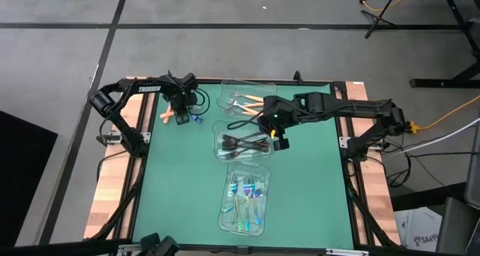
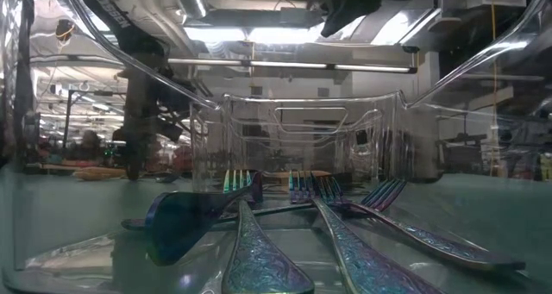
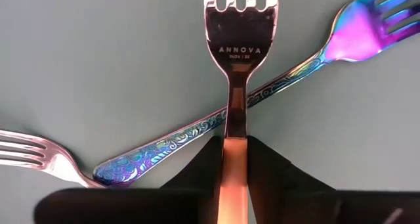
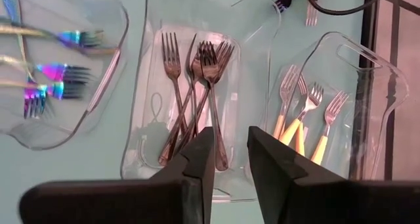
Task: Sort silverware by color (type)
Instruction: Put the yellow fork into the top transparent bin
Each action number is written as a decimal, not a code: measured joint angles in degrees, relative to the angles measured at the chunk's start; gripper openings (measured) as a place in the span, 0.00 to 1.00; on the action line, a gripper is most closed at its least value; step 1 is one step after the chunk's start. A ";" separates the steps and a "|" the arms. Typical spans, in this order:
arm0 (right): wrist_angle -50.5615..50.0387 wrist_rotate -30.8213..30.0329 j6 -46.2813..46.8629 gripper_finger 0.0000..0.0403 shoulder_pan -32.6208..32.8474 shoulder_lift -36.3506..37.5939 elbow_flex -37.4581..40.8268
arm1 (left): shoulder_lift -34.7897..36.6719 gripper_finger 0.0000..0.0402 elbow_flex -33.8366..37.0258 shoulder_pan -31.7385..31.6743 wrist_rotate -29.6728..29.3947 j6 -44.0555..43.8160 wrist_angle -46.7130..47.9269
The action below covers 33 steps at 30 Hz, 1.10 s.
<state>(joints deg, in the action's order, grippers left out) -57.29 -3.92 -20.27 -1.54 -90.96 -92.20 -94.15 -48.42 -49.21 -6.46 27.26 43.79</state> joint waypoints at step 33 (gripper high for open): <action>3.55 6.51 5.06 0.21 -9.18 12.66 0.07 | 28.45 0.10 0.24 10.89 21.79 -32.17 -16.83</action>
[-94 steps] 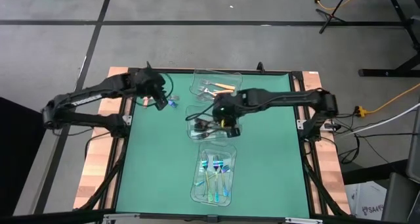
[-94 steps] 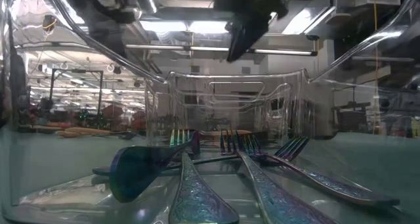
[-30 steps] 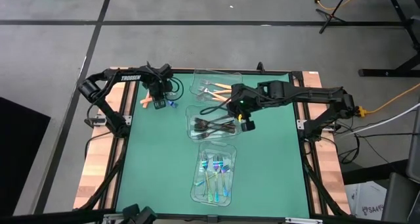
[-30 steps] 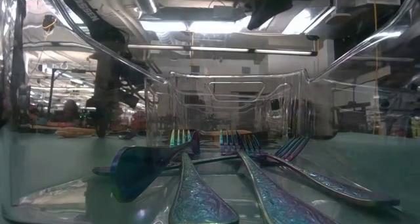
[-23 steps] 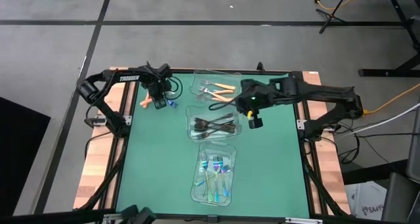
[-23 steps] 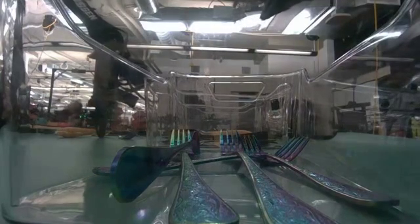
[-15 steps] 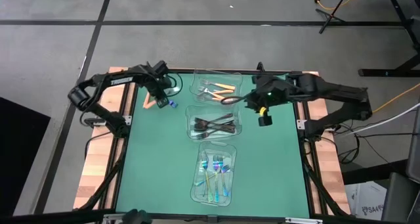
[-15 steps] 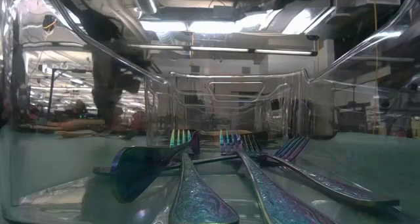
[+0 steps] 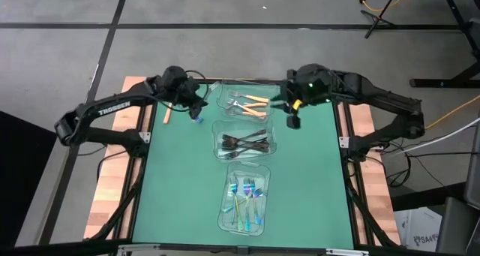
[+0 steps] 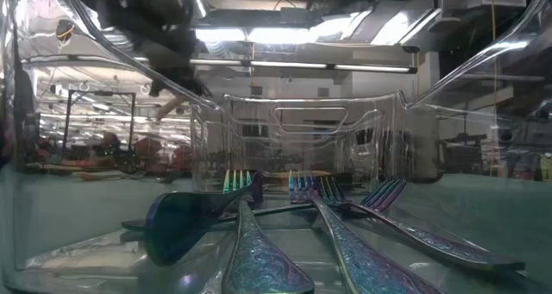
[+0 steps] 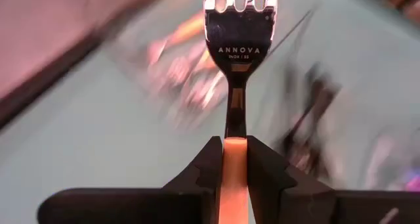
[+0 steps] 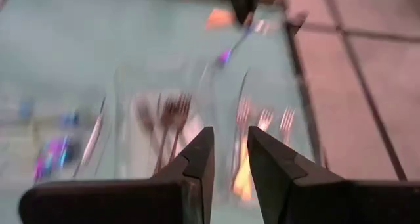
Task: Sort silverware by color (type)
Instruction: Put the yellow fork into the top transparent bin
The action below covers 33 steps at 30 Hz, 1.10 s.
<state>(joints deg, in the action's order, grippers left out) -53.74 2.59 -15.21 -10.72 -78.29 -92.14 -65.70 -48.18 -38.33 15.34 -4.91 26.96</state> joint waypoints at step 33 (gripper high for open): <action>28.80 18.53 8.78 0.38 3.48 -13.49 -0.02 | 2.34 0.11 -0.09 37.82 -20.84 -0.90 -44.12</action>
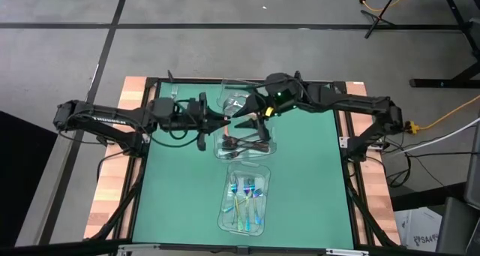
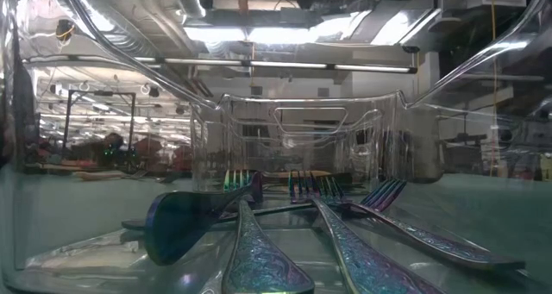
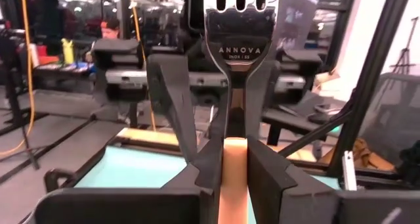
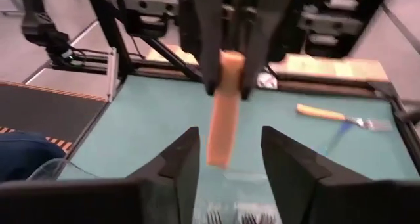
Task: Sort silverware by color (type)
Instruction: Put the yellow fork into the top transparent bin
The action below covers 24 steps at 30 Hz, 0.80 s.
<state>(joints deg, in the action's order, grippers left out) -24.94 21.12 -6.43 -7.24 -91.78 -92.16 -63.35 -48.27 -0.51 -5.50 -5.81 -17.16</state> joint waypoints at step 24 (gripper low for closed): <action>12.34 -5.27 0.54 0.46 6.90 -3.42 0.05 | 0.00 0.11 -0.07 7.14 -0.02 7.92 -7.39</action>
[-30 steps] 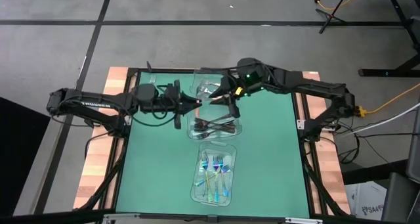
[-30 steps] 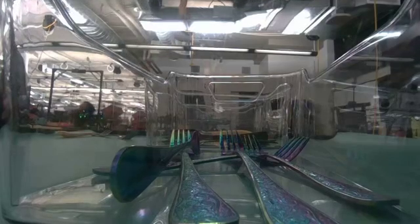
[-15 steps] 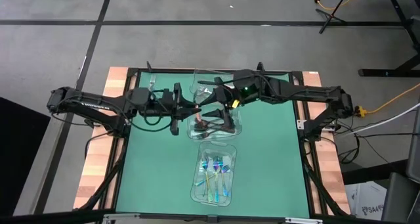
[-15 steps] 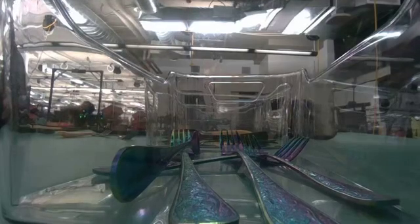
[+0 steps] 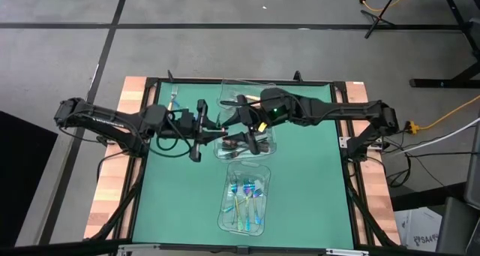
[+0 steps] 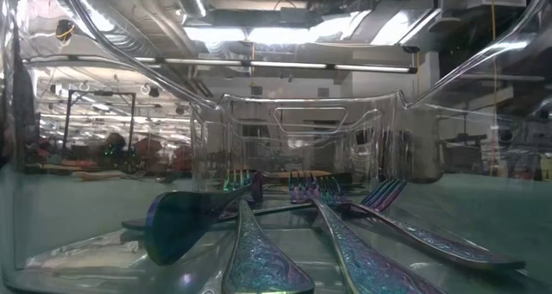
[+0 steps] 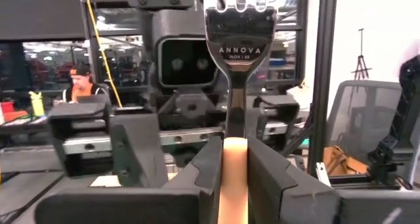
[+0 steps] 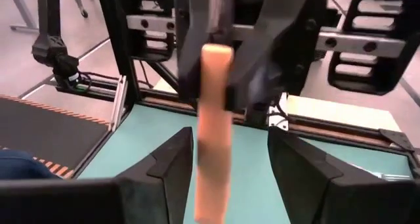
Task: Sort silverware by color (type)
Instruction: Put the yellow fork into the top transparent bin
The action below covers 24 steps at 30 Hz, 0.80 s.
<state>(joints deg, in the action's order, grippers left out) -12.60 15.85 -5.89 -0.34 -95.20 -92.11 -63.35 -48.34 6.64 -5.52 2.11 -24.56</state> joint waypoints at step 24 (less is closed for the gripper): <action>2.29 -2.55 0.10 0.14 0.31 -0.85 -0.09 | -0.02 0.11 0.02 0.72 -8.57 -0.02 0.09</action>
<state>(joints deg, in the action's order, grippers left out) -10.31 13.30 -5.79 -0.03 -96.05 -92.20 -63.37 -48.31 7.35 -14.09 2.09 -24.47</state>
